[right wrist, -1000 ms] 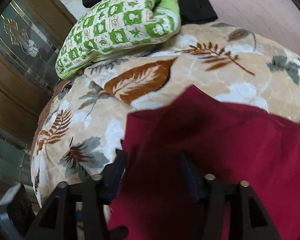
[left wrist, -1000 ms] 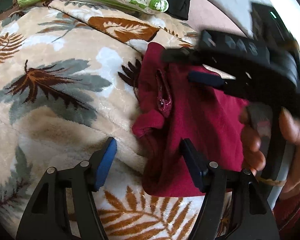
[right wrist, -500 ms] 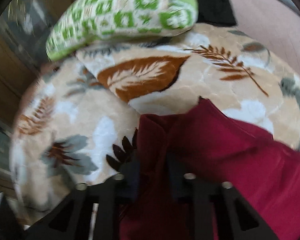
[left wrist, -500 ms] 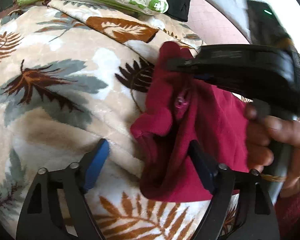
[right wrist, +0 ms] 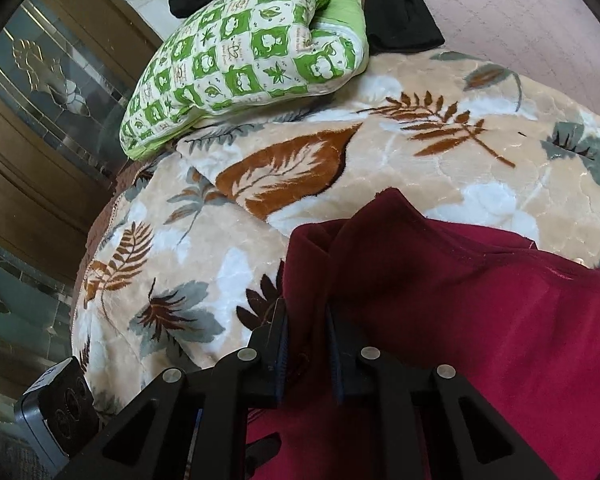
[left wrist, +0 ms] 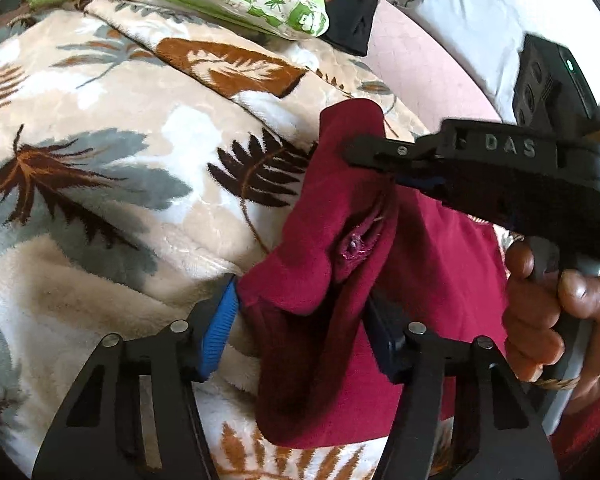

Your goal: Fold small clothes

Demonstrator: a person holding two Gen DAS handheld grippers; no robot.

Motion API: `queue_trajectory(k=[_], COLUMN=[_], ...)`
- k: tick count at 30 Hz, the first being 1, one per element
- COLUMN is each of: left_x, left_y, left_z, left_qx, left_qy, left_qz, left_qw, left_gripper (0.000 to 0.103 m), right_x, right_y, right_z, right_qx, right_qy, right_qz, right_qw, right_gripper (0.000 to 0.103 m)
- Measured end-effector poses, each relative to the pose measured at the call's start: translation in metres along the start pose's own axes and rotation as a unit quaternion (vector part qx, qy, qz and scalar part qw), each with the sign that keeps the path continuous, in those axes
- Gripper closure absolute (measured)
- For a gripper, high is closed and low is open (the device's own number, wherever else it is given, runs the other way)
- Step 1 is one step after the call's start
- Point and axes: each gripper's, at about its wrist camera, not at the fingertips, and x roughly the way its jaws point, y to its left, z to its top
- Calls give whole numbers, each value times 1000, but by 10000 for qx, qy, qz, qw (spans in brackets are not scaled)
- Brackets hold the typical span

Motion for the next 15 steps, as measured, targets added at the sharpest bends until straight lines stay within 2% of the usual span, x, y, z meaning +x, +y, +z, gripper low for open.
queue_trajectory(k=[3, 5, 6, 12, 14, 15], left_x=[0, 0, 0, 0, 0, 0], left_y=[-4, -3, -2, -1, -1, -1], left_z=[-3, -4, -4, -6, -6, -6], left_qx=[109, 86, 73, 97, 90, 89], left_qy=[-33, -20, -14, -2, -1, -1], left_qz=[88, 84, 76, 95, 94, 94], left_qw=[9999, 9999, 9999, 9999, 9999, 9999], left_gripper=[44, 44, 44, 44, 44, 44], right_x=[3, 7, 10, 34, 40, 42], right_y=[3, 7, 10, 20, 23, 25], right_z=[3, 6, 7, 10, 10, 10], right_qx=[-41, -105, -153, -343, -430, -450], right_qy=[94, 156, 204, 514, 558, 571], right_qz=[-162, -376, -525, -815, -879, -871], right_qw=[9998, 9991, 9983, 9948, 9936, 9935], right_gripper=[85, 67, 53, 52, 46, 39])
